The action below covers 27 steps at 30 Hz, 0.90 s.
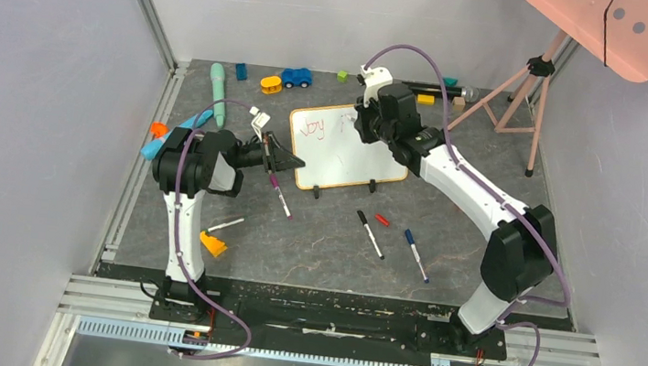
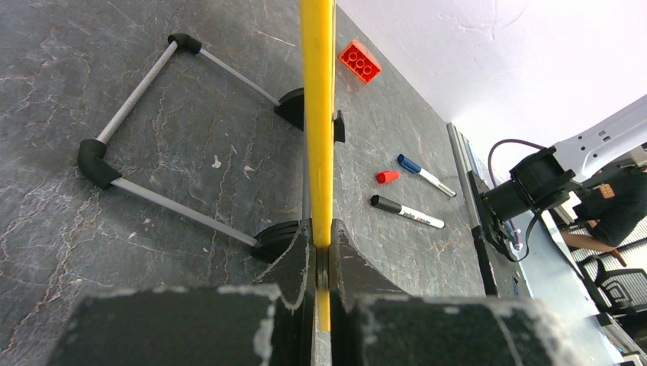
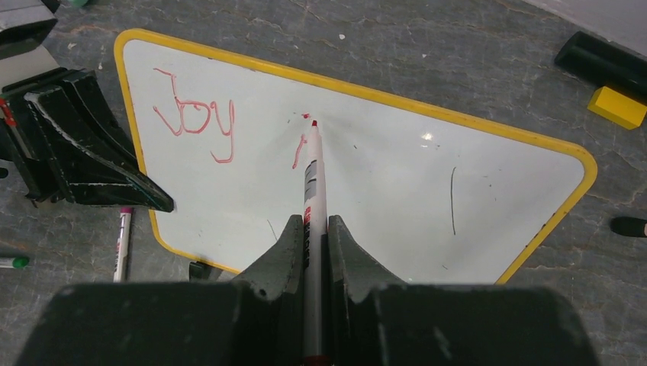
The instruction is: Write a sentence on the whiteboard
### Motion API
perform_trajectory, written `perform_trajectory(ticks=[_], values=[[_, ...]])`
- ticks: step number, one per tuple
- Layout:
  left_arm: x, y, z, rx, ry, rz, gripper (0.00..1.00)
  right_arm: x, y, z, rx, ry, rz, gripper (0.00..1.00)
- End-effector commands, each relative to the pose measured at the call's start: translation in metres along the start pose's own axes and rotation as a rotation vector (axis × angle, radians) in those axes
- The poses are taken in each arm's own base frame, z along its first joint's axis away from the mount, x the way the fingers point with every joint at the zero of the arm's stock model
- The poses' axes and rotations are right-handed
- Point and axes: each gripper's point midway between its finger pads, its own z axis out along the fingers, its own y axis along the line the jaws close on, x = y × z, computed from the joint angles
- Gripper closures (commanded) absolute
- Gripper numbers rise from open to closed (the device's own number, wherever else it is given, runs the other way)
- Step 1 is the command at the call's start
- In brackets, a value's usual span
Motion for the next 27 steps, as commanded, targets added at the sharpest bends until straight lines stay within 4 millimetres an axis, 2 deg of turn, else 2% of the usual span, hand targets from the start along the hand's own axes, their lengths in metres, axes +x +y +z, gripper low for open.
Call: perform_trajectory(ticks=[1,17,27], values=[[0.033,-0.015,0.000,0.107,0.108,0.037,0.98,-0.013,-0.007,0.002,0.034,-0.025,0.000,1.00],[0.034,-0.015,0.000,0.109,0.110,0.035,0.98,0.004,-0.006,0.012,0.031,0.018,0.005,1.00],[0.034,-0.015,0.000,0.108,0.109,0.038,0.98,0.017,-0.008,0.009,0.039,0.048,0.002,1.00]])
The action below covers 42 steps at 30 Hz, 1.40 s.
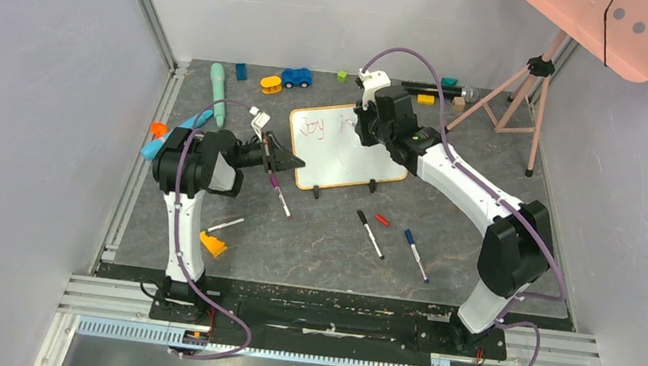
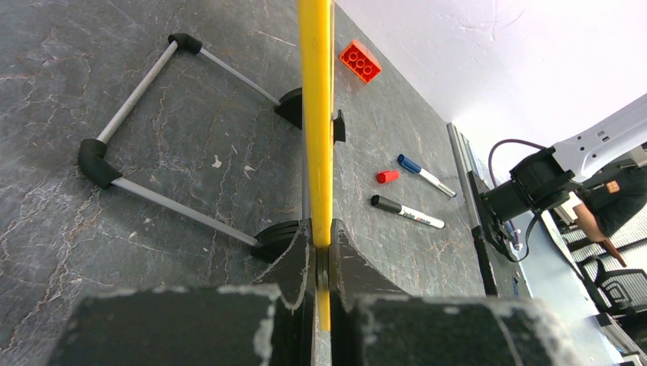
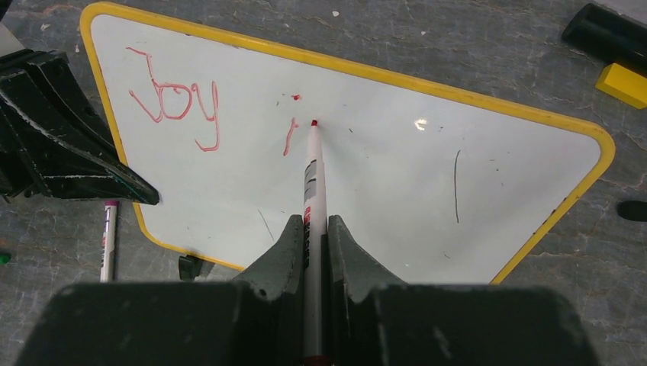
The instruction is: Write a sentence on the whiteboard
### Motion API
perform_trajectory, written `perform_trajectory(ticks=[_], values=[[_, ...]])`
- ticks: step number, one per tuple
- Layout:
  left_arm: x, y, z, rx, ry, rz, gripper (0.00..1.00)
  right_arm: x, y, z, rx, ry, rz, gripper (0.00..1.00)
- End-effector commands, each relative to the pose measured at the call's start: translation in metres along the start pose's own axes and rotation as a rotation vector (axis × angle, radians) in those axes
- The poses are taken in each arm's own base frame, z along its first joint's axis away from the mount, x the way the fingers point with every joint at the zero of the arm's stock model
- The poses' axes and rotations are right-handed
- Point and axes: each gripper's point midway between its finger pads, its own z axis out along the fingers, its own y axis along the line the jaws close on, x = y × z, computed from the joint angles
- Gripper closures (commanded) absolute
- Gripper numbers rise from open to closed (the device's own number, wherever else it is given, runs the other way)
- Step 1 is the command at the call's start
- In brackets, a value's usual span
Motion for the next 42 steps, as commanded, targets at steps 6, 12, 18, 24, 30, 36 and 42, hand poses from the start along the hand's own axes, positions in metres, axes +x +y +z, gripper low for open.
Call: perform_trajectory(ticks=[6,12,18,24,30,36,42], values=[[0.034,-0.015,0.000,0.109,0.109,0.039,0.98,0.018,-0.003,-0.002,0.008,0.029,0.001,1.00],[0.034,-0.014,0.000,0.109,0.109,0.039,0.98,0.025,-0.002,-0.003,0.002,0.037,0.018,1.00],[0.034,-0.015,0.000,0.111,0.111,0.038,0.98,0.011,-0.003,-0.003,0.013,0.008,0.021,1.00],[0.034,-0.015,0.000,0.111,0.111,0.037,0.98,-0.001,-0.005,0.001,0.028,-0.013,0.019,1.00],[0.034,-0.015,0.000,0.111,0.111,0.037,0.98,-0.011,-0.006,0.004,0.037,-0.029,0.016,1.00],[0.034,-0.015,0.000,0.111,0.111,0.038,0.98,-0.018,-0.009,0.005,0.048,-0.041,0.012,1.00],[0.034,-0.015,0.000,0.110,0.110,0.037,0.98,-0.017,-0.020,0.004,0.098,-0.030,0.013,1.00]])
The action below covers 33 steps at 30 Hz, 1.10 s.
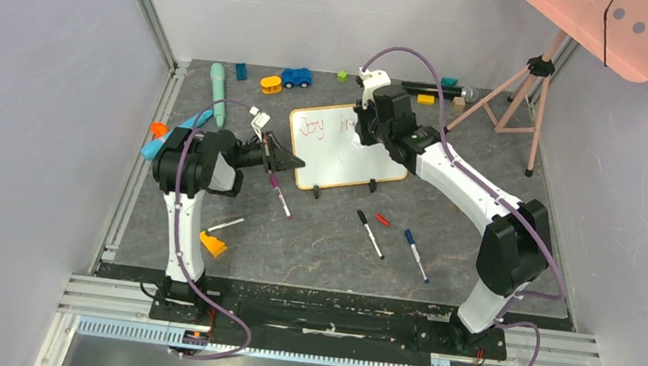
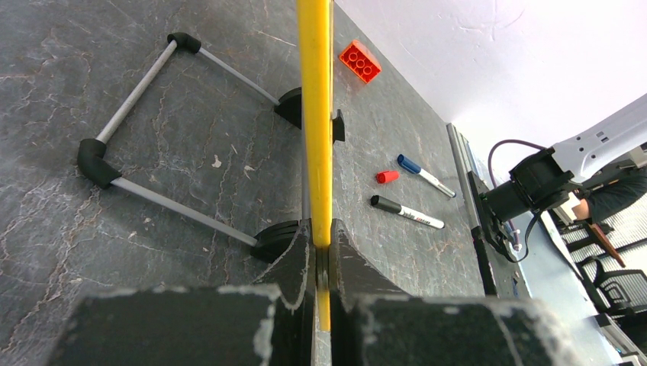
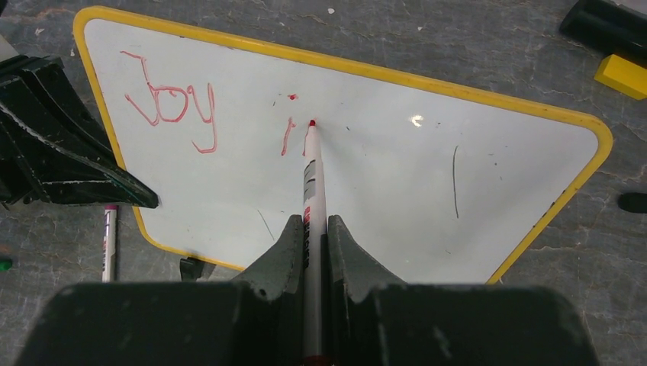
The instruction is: Write a sentence on the whiteboard
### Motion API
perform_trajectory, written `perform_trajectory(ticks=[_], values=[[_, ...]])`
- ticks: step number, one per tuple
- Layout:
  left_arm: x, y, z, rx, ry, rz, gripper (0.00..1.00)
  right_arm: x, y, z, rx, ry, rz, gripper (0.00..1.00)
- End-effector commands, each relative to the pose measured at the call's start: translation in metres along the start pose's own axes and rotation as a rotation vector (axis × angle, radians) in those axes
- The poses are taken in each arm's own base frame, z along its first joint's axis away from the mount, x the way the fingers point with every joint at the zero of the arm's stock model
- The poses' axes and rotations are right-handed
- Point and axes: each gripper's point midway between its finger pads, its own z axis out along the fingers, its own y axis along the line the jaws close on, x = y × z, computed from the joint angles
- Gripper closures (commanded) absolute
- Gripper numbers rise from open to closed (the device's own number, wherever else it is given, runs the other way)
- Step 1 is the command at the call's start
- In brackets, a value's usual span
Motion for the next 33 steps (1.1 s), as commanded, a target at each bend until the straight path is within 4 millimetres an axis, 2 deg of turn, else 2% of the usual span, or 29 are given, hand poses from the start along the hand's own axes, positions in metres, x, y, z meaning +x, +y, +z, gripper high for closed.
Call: perform_trajectory(ticks=[1,14,24,28,33], values=[[0.034,-0.015,0.000,0.110,0.111,0.039,0.98,-0.017,-0.020,0.003,0.087,-0.038,-0.003,1.00],[0.034,-0.015,0.000,0.109,0.111,0.038,0.98,0.002,-0.023,-0.003,0.095,0.000,-0.007,1.00],[0.034,-0.015,0.000,0.109,0.111,0.036,0.98,0.026,-0.020,-0.006,0.075,0.044,-0.002,1.00],[0.034,-0.015,0.000,0.109,0.110,0.037,0.98,0.024,-0.019,-0.007,0.069,0.038,0.004,1.00],[0.034,-0.014,0.000,0.107,0.109,0.035,0.98,0.009,-0.018,-0.013,0.065,0.008,0.011,1.00]])
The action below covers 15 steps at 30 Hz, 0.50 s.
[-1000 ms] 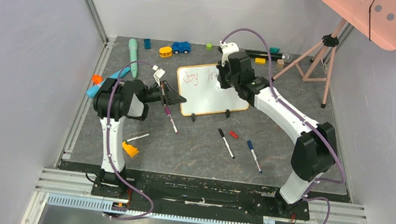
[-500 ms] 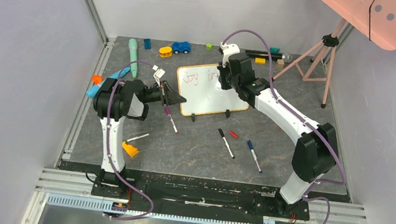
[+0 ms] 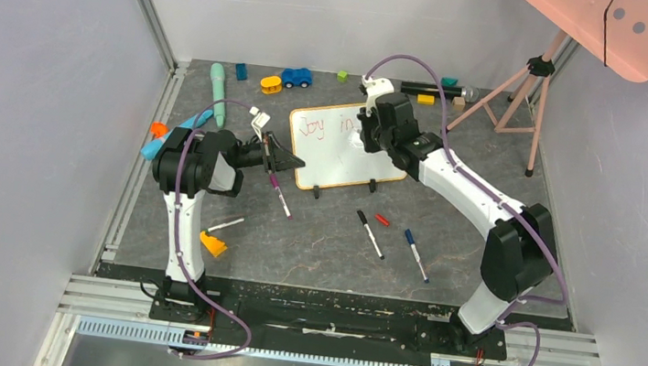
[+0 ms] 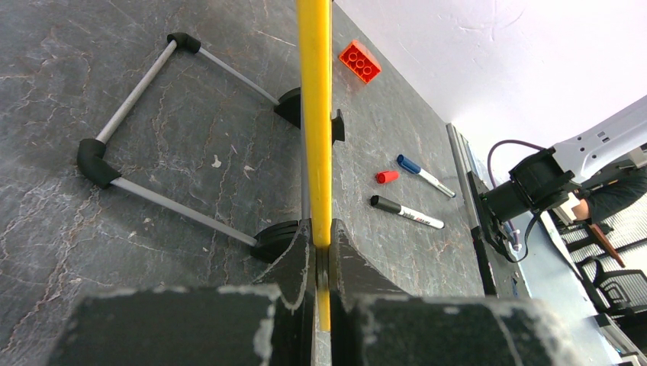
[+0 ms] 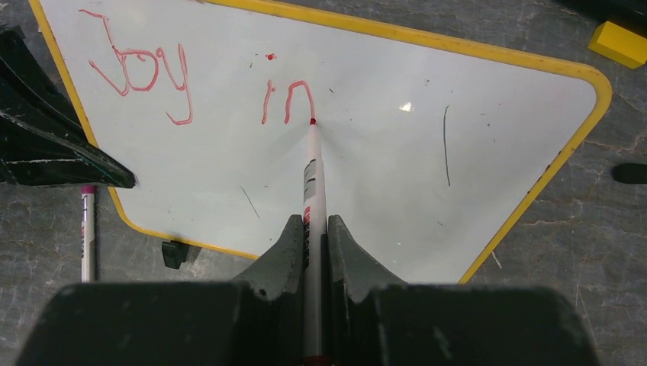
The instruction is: Write a sentence on the whiteboard
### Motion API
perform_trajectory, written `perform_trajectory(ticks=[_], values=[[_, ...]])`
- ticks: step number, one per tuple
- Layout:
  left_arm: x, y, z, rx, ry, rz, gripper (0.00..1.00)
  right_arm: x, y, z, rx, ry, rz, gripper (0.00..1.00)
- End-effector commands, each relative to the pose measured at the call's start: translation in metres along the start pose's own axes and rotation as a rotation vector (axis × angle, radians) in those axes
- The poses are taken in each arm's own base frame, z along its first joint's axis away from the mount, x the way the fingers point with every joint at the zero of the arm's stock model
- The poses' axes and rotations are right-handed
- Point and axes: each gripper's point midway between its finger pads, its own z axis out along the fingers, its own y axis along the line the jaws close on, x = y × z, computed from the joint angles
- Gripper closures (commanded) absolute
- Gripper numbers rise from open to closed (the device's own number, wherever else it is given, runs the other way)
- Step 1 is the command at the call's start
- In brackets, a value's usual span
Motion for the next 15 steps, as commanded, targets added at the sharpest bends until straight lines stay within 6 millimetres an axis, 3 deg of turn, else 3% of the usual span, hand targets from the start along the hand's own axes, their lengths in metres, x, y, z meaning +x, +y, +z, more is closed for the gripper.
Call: perform_trajectory(ticks=[1,5,9,15], values=[[0.034,-0.014,0.000,0.106,0.108,0.036,0.98,-0.018,-0.010,-0.011,0.026,-0.047,0.019,1.00],[0.033,-0.014,0.000,0.100,0.101,0.039,0.98,-0.042,-0.006,-0.034,-0.010,-0.148,0.034,1.00],[0.032,-0.014,-0.001,0.088,0.090,0.042,0.98,-0.051,0.002,-0.052,-0.060,-0.191,0.055,1.00],[0.031,-0.012,-0.001,0.072,0.079,0.028,0.98,-0.027,-0.002,-0.069,-0.056,-0.183,0.059,1.00]])
